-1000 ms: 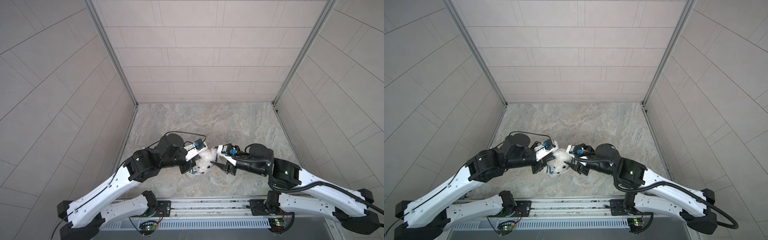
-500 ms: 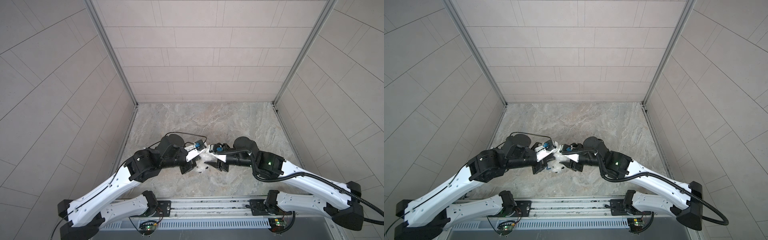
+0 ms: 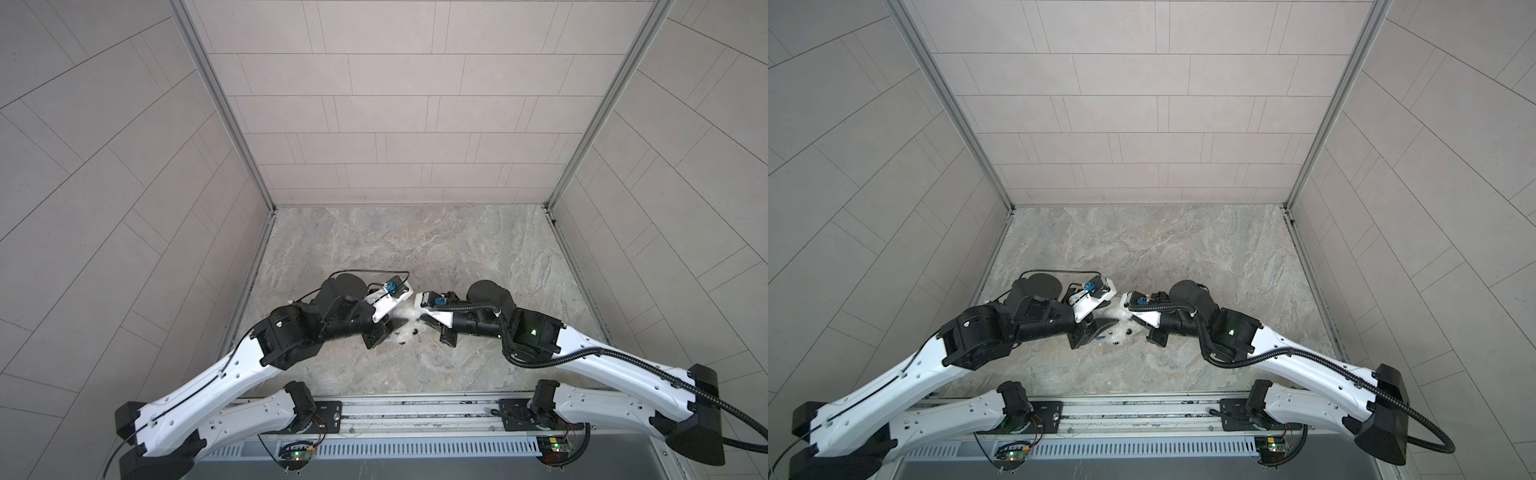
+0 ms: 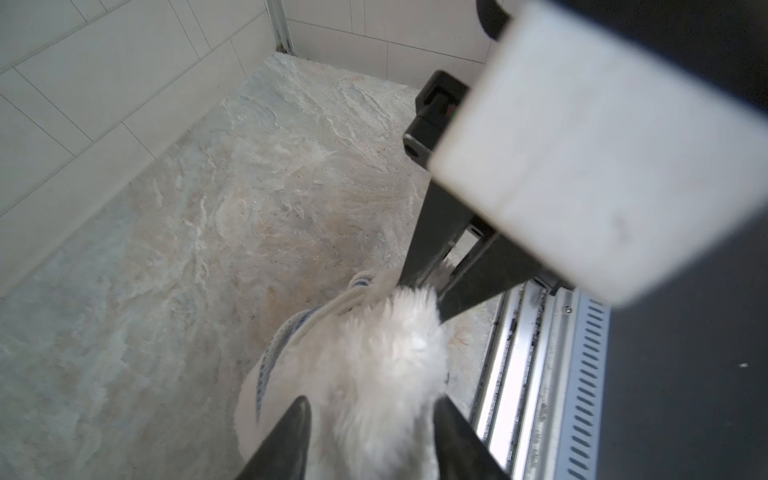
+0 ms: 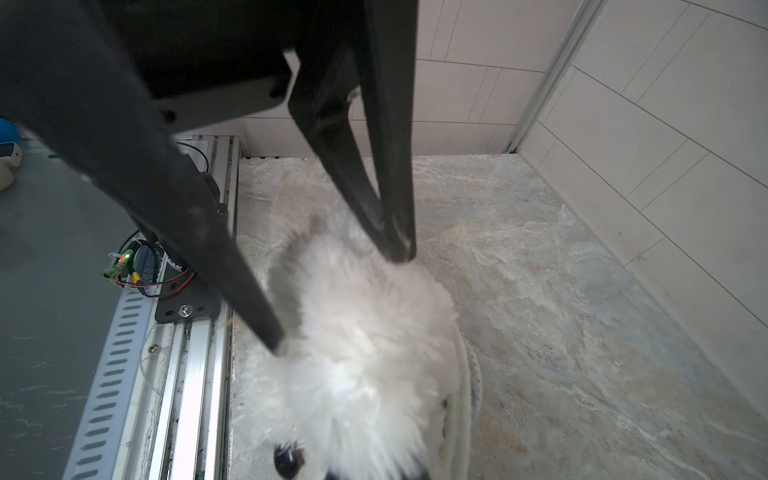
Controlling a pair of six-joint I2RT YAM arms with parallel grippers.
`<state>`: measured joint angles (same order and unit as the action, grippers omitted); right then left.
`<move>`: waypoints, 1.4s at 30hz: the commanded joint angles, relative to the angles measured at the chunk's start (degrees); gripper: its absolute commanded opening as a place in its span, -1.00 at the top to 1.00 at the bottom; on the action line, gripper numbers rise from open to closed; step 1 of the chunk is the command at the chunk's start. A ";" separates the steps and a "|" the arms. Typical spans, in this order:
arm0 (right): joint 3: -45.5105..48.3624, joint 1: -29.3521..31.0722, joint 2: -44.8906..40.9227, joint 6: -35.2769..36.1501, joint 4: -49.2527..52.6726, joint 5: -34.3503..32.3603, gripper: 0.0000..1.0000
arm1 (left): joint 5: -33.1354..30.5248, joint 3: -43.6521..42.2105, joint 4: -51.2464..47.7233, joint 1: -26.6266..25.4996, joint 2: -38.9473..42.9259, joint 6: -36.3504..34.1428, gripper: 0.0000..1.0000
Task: Dress the teddy bear
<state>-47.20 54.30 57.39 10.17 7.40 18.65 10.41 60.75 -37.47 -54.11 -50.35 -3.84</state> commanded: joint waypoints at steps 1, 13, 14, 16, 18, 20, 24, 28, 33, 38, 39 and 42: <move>3.48 -2.28 -3.78 -1.53 -4.11 1.03 1.00 | -0.79 -3.96 4.30 3.01 4.62 13.86 -0.34; 13.23 -8.06 -12.89 -0.56 -11.22 10.40 1.00 | 10.00 -27.33 16.03 17.28 20.68 42.20 0.43; 13.73 -8.27 -12.99 -0.96 -11.81 10.62 1.00 | 10.27 -28.67 17.40 17.28 20.60 43.36 0.48; 14.45 -8.68 -13.18 -1.72 -12.83 10.73 1.00 | 11.55 -31.17 20.69 17.23 19.84 45.16 0.56; 14.93 -8.84 -13.43 -2.26 -13.50 10.79 1.00 | 12.49 -33.01 22.88 17.20 19.26 45.79 0.62; 15.20 -8.86 -13.70 -2.51 -13.80 10.74 1.00 | 12.71 -34.06 23.58 17.19 18.97 45.13 0.64; 15.83 -8.96 -13.97 -2.94 -14.66 10.67 1.00 | 12.23 -34.68 24.67 17.19 16.69 42.39 0.63; 15.75 -8.89 -13.88 -3.32 -15.31 10.77 1.00 | 12.33 -34.51 29.12 17.11 13.73 40.52 0.60; 15.95 -9.03 -15.08 -3.55 -14.79 10.70 1.00 | 10.37 -32.13 27.87 16.68 10.82 35.75 0.44; 16.25 -9.13 -15.34 -3.32 -14.41 10.61 1.00 | 9.62 -31.79 29.18 13.14 9.59 34.34 0.37; 16.34 -9.13 -15.30 -3.32 -14.51 10.61 1.00 | 9.01 -31.82 29.50 11.77 9.36 34.24 0.34; 16.45 -9.20 -15.20 -3.32 -14.87 10.71 1.00 | 7.28 -31.96 30.80 9.36 7.91 34.61 0.31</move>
<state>-31.40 45.30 43.00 6.39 -5.39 28.10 19.77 27.11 -9.32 -43.09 -41.52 32.10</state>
